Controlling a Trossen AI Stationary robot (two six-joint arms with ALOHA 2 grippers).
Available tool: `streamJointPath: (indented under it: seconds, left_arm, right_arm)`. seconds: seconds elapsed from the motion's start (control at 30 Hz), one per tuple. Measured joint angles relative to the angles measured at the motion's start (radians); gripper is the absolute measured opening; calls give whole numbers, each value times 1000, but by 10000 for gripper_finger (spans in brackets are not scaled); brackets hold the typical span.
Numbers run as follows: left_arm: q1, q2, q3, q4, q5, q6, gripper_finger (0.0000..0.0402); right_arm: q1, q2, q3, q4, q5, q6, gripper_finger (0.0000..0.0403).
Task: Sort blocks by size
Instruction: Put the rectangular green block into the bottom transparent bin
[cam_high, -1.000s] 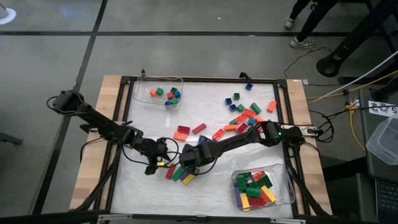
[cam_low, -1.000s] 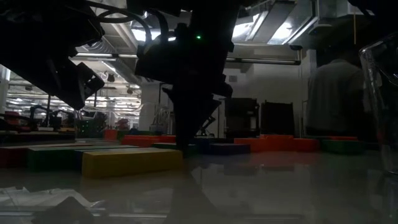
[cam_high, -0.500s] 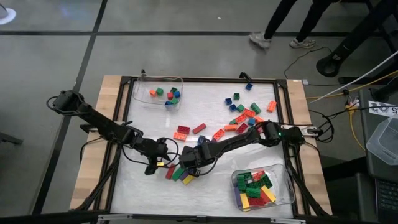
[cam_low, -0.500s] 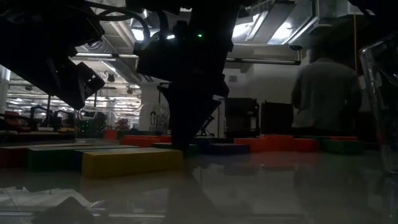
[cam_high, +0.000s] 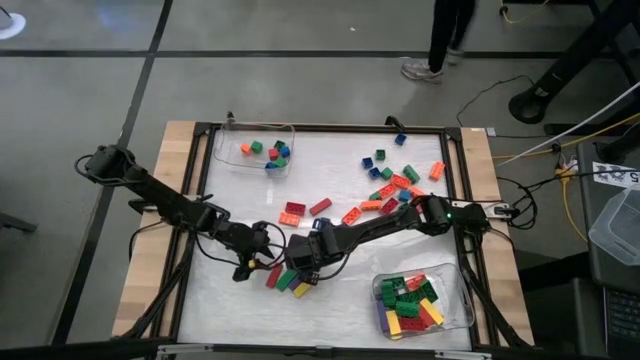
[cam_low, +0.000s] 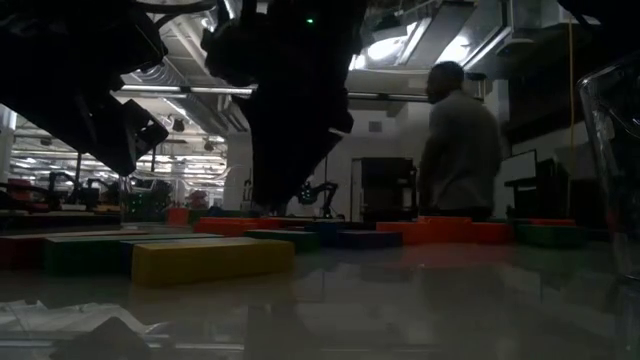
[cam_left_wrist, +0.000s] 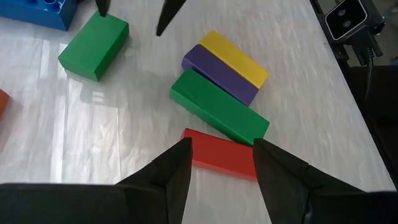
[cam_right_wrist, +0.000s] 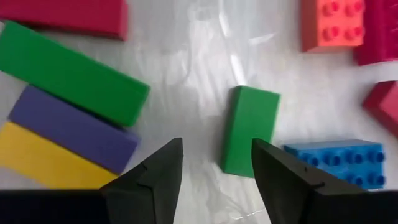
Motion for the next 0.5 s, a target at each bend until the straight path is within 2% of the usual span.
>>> streamJointPath:
  seconds: [0.2, 0.5]
  left_arm:
    - [0, 0, 0, 0, 0, 0, 159]
    - [0, 0, 0, -1, -3, -3, 159]
  right_arm:
    - [-7, -1, -51, 12, 85, 0, 191]
    - [-59, -2, -103, 85, -10, 3, 191]
